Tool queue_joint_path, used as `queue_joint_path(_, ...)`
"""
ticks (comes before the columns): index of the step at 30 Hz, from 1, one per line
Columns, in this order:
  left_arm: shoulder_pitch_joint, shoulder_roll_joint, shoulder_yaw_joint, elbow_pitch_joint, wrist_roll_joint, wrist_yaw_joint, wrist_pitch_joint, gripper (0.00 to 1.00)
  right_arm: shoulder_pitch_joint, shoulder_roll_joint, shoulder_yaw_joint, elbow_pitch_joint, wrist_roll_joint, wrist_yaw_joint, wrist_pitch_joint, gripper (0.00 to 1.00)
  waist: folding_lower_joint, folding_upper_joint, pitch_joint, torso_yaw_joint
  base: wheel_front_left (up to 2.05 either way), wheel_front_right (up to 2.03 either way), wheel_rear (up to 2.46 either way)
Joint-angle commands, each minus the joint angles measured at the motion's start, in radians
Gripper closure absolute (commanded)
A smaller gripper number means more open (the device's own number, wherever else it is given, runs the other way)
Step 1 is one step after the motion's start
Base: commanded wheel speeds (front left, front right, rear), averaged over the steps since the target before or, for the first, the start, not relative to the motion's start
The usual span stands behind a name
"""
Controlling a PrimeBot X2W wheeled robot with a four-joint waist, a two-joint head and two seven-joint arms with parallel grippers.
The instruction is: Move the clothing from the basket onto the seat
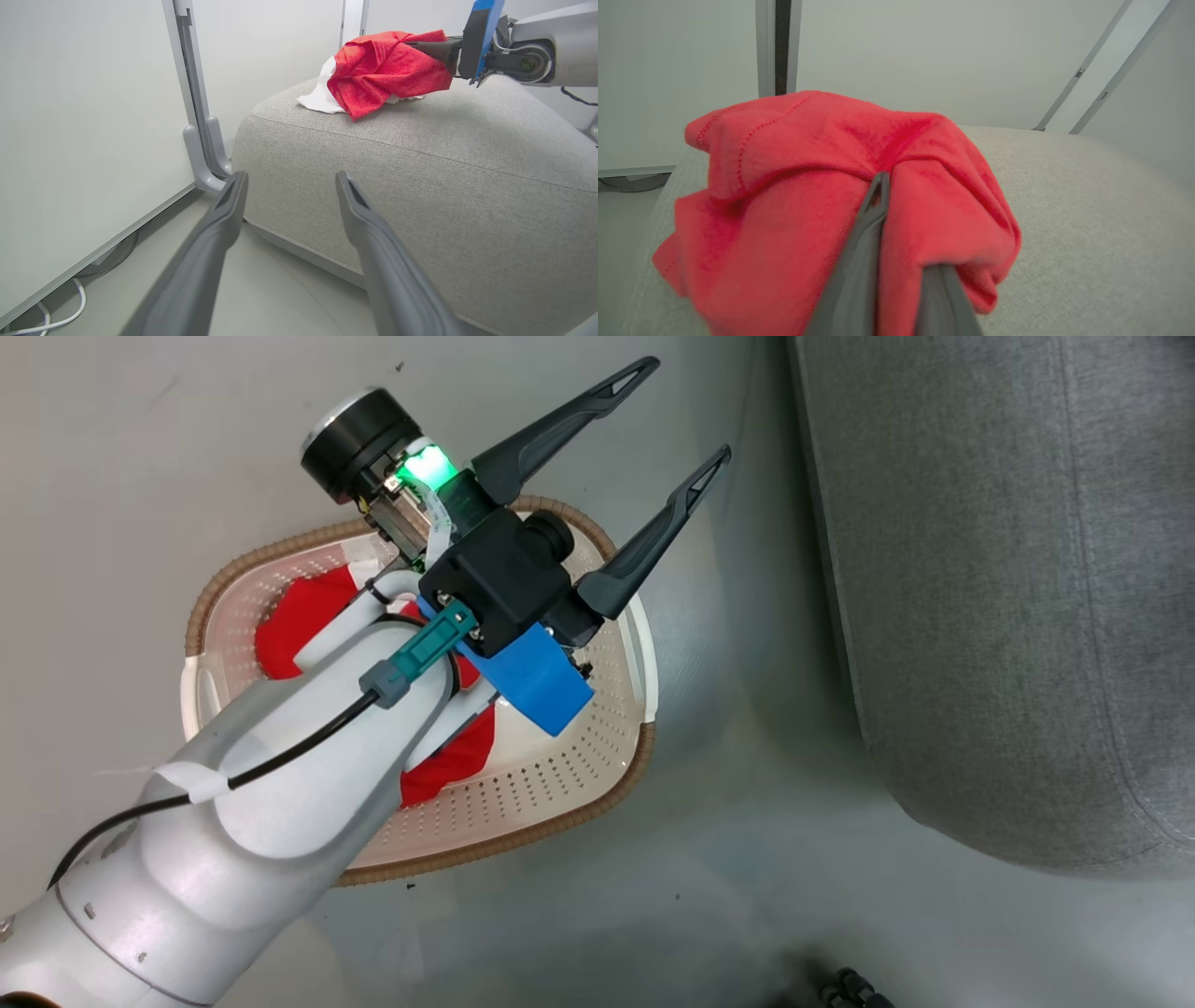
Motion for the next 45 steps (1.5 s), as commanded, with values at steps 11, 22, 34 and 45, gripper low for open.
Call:
queue_joint_path(11, 0.110, -0.034, 0.033, 0.041, -0.040, 0.034, -0.033, 0.00, 0.263, 0.109, -0.009, -0.177, -0.032, 0.000, -0.003, 0.00, -0.0001, 0.0000, -0.176, 0.003, 0.00, 0.00, 0.00)
queue_joint_path(22, 0.327, -0.062, 0.222, -0.016, -0.032, 0.073, -0.035, 0.00, 0.442, 0.194, 0.188, -0.374, -0.026, 0.000, -0.003, 0.00, -0.0001, 0.0000, -0.356, 0.054, 0.00, 0.00, 0.00)
queue_joint_path(34, 0.568, -0.141, 0.505, -0.057, 0.043, 0.059, -0.035, 0.00, 0.581, 0.231, 0.337, -0.462, 0.003, 0.000, -0.003, 0.00, -0.0001, 0.0000, -0.511, 0.175, 0.00, 0.00, 0.00)
queue_joint_path(45, 0.743, -0.195, 0.715, -0.066, 0.119, 0.022, -0.035, 0.00, 0.673, 0.263, 0.393, -0.477, 0.013, 0.000, -0.003, 0.00, -0.0001, 0.0000, -0.609, 0.216, 0.00, 0.00, 0.00)
